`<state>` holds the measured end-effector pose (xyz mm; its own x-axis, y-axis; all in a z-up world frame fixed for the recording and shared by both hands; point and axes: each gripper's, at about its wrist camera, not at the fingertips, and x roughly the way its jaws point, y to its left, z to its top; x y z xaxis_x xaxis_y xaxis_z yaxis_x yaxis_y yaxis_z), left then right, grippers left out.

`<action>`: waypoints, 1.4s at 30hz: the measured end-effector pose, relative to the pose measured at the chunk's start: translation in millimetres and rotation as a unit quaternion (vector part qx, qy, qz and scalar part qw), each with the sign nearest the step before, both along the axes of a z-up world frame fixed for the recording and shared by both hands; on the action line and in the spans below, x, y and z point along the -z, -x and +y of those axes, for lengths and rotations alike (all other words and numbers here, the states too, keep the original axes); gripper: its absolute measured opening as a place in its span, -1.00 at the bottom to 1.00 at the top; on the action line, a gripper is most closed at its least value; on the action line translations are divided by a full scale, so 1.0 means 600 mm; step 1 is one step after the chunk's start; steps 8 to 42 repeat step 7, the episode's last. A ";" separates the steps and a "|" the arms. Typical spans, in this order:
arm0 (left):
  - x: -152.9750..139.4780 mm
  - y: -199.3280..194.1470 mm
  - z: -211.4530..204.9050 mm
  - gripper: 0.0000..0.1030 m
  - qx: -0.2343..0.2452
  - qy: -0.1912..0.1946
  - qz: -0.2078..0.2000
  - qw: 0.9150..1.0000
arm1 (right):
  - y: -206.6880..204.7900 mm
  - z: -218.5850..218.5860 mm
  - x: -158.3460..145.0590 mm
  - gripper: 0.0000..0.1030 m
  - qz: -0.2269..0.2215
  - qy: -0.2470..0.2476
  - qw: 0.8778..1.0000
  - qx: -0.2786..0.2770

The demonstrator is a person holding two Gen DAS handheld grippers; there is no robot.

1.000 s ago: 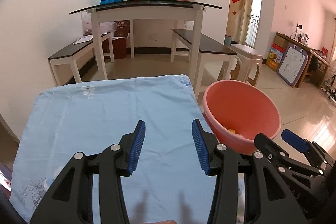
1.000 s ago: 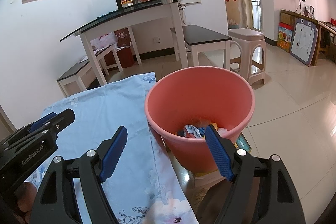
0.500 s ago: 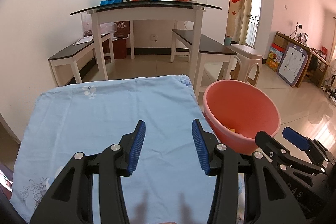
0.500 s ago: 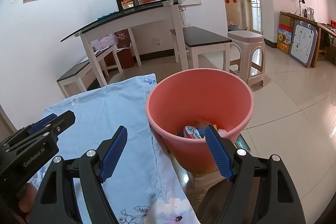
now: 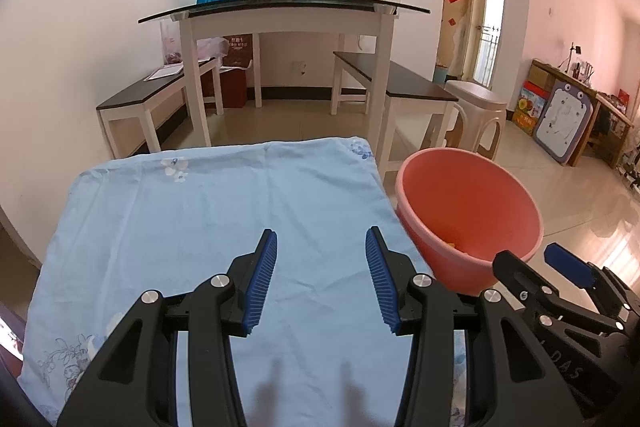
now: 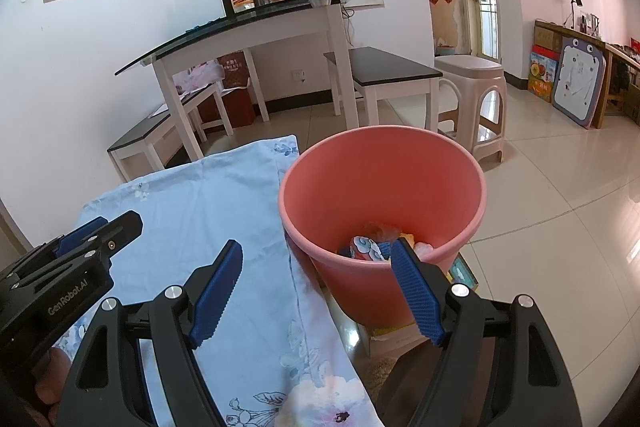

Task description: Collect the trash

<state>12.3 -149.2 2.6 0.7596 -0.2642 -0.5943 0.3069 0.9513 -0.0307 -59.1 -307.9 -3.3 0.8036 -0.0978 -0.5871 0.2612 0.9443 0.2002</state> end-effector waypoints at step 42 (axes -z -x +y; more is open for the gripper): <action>0.004 -0.001 -0.003 -0.09 0.003 -0.002 0.004 1.000 | -0.001 -0.001 0.003 0.46 0.002 -0.001 1.000 0.001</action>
